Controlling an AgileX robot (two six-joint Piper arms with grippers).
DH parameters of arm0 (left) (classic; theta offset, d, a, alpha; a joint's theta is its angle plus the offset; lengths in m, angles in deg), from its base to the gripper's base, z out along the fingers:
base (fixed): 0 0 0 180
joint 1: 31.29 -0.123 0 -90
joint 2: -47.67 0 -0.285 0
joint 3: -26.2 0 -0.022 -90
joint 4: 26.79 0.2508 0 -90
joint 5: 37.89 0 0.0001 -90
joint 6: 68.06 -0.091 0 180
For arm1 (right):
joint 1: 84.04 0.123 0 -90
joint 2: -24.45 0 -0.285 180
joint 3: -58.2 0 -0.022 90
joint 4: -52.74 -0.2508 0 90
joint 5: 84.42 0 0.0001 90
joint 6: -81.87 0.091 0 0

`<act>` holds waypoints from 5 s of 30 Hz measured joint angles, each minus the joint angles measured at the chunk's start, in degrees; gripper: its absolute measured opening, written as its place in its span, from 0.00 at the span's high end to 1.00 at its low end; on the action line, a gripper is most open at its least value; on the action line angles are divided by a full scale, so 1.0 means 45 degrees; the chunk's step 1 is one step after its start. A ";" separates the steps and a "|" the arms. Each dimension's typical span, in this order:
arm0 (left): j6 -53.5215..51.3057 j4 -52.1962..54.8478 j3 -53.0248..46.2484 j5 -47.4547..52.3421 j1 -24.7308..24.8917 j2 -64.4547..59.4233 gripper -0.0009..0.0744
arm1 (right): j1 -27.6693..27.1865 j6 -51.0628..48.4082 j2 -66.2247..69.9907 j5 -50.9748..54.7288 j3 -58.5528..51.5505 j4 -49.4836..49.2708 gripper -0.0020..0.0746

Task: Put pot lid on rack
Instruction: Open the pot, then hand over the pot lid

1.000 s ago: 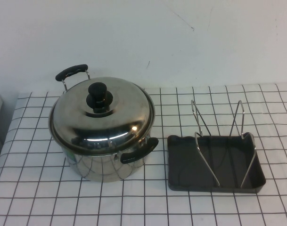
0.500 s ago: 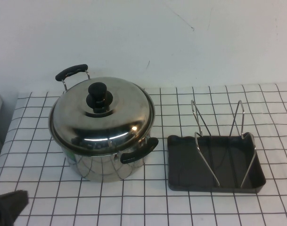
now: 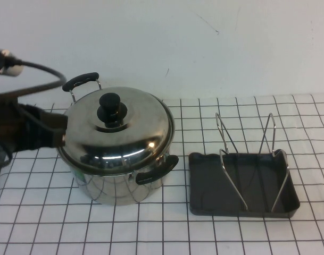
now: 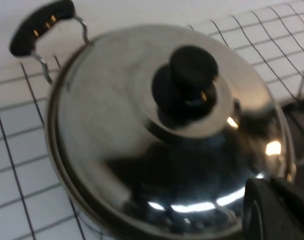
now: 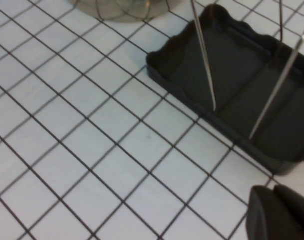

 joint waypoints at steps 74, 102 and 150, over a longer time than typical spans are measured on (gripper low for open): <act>-1.5764 -1.1867 0.1069 -0.0392 0.1865 -0.2556 0.55 | 0.0000 -0.4778 -0.0023 0.0061 -0.0070 -1.0117 0.97; -1.5627 -1.1386 0.2506 0.2086 0.6113 -0.1211 0.55 | 0.0000 0.1785 -0.0023 0.1224 0.1657 -1.1066 0.32; -1.2570 -1.1433 0.4520 0.1625 0.6170 -0.1234 0.55 | 0.0000 0.8501 0.0480 0.1479 0.4986 -1.1122 0.30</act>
